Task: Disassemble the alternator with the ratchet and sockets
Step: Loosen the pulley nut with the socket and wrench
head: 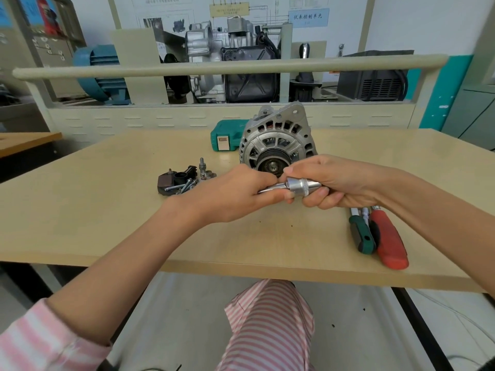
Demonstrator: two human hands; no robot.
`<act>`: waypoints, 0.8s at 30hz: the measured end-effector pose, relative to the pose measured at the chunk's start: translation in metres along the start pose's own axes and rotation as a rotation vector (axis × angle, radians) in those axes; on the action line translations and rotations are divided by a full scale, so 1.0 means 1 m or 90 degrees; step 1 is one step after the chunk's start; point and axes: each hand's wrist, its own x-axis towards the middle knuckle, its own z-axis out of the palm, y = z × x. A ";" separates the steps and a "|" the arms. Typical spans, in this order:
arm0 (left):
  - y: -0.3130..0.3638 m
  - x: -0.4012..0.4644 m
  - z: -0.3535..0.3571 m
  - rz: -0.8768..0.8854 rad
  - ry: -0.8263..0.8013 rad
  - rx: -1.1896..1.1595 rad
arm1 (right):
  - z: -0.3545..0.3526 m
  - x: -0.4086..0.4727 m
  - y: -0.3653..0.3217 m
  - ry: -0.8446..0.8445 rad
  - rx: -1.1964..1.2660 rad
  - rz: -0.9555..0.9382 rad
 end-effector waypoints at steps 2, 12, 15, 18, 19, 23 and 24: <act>-0.001 -0.001 -0.002 -0.011 0.001 0.016 | -0.002 -0.001 0.003 -0.017 0.021 0.005; -0.011 -0.013 -0.015 -0.132 0.075 -0.016 | -0.054 -0.030 0.000 0.097 -0.019 0.005; 0.019 0.005 0.001 -0.100 0.017 -0.073 | -0.057 -0.016 -0.001 0.225 -0.241 0.040; 0.033 0.028 0.018 -0.184 -0.095 -0.159 | -0.065 -0.013 -0.001 0.212 -0.344 0.079; 0.035 0.033 0.022 -0.230 -0.114 -0.208 | -0.069 -0.016 -0.002 0.210 -0.380 0.092; 0.052 0.055 0.040 -0.358 -0.134 -0.396 | -0.084 -0.021 -0.006 0.303 -0.441 0.090; 0.056 0.059 0.044 -0.367 -0.123 -0.350 | -0.086 -0.021 -0.007 0.326 -0.453 0.082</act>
